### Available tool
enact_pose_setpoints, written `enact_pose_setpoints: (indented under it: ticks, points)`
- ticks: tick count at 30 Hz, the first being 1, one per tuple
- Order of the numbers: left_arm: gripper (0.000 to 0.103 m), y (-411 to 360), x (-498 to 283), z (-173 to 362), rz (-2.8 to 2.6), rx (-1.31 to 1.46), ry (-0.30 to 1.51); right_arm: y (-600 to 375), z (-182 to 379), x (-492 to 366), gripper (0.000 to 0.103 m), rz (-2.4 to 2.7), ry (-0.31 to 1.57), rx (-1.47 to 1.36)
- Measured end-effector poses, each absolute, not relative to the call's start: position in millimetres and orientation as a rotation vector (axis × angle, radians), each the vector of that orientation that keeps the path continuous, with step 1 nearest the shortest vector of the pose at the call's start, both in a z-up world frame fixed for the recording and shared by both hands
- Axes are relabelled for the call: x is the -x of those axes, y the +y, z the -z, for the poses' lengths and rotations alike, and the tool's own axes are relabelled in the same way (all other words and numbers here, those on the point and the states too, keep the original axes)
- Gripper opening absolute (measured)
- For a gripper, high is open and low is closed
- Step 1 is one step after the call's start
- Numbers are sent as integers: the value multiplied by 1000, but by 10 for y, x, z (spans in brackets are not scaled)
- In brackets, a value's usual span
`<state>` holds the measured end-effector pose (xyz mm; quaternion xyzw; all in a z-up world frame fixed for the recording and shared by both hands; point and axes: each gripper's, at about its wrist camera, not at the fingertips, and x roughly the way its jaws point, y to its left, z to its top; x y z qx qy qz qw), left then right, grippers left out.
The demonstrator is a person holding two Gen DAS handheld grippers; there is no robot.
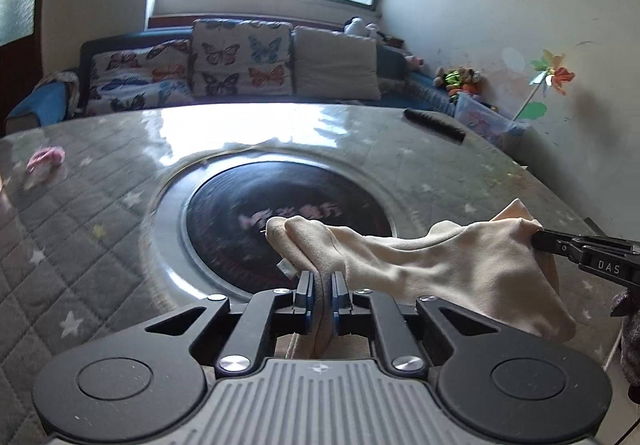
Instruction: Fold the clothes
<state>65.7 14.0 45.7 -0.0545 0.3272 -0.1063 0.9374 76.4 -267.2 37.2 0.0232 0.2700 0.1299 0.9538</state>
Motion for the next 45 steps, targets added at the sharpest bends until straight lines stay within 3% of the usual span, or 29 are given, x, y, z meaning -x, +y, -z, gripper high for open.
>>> enact_pose_setpoints:
  ticks: [8, 19, 23, 24, 27, 28, 35, 39, 42, 43, 44, 45]
  points:
    - [10, -264, -844, -461, 307, 105, 677, -3017, -528, -676, 6, -150, 525, -47]
    - [11, -441, -1076, -112, 299, 72, 775, -3364, -69, -845, 7, -82, 649, -112]
    - [19, -411, -1066, -89, 294, 72, 778, -3481, 49, -887, 14, -82, 681, -177]
    - [29, -408, -1072, -89, 292, 73, 778, -3525, 68, -882, 16, -84, 684, -198]
    - [44, -399, -1090, -90, 287, 77, 779, -3640, 104, -878, 30, -106, 688, -257]
    - [45, -400, -1100, -84, 286, 78, 782, -3668, 115, -882, 36, -114, 692, -272]
    - [49, -447, -1180, 1, 280, 88, 815, -3720, 208, -934, 37, -144, 706, -300]
    - [41, -465, -1202, 21, 288, 97, 818, -3643, 217, -973, 35, -165, 701, -283]
    - [24, -489, -1194, -4, 296, 98, 809, -3599, 223, -977, 11, -174, 711, -300]
    - [20, -502, -1189, -28, 293, 94, 803, -3589, 211, -969, 10, -170, 708, -301]
    - [10, -517, -1185, -59, 288, 89, 795, -3575, 187, -955, 10, -164, 700, -292]
    - [8, -532, -1180, -91, 283, 83, 788, -3558, 153, -934, 9, -160, 688, -283]
